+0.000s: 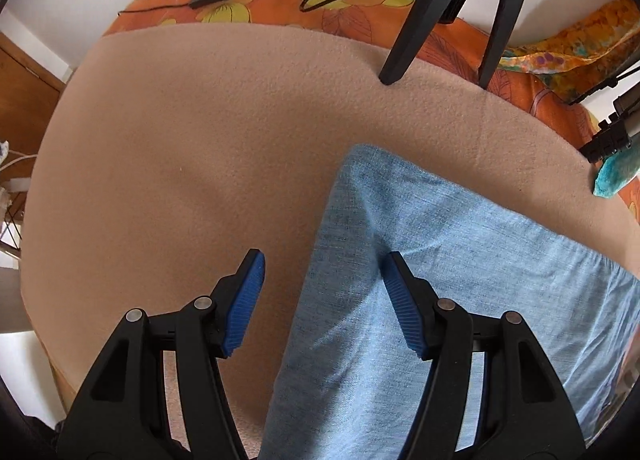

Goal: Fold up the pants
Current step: 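Grasp the folded jeans edge with the right tool while the left tool grasps beside it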

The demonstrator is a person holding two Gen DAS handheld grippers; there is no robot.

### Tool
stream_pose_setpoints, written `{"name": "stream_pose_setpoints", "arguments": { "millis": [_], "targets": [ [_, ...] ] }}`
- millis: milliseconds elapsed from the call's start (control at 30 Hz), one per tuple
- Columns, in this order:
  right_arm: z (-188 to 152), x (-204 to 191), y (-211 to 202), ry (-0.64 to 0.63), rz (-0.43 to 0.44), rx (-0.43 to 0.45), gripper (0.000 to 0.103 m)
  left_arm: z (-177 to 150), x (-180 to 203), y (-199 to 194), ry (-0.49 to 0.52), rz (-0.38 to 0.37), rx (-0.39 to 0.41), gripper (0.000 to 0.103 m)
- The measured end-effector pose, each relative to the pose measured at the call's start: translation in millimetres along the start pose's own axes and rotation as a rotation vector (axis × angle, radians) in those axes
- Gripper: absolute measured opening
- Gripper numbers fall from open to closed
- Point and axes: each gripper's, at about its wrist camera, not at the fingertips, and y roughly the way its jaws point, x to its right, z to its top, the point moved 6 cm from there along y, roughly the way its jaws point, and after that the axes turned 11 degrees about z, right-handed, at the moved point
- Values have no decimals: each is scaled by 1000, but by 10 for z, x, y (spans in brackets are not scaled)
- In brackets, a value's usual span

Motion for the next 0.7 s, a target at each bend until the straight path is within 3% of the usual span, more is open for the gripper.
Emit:
{"name": "stream_pose_setpoints", "arguments": {
  "millis": [100,200,300,367,467,700],
  "targets": [
    [-24,-28,82,-32,-31,-17,64,-3,41,3,24,24,4,26],
    [-35,-24,102,-47,-42,2,57,-6,58,-7,44,56,7,26],
    [-65,31,59,-66,-53,15,38,-8,106,-30,59,104,14,27],
    [-74,91,21,-51,-26,24,26,-8,117,-59,66,129,21,31],
    [-102,152,-32,-22,25,53,17,-21,118,-69,79,194,25,47],
    [-182,272,-241,30,129,134,11,-102,176,51,113,248,6,48]
  ]
}}
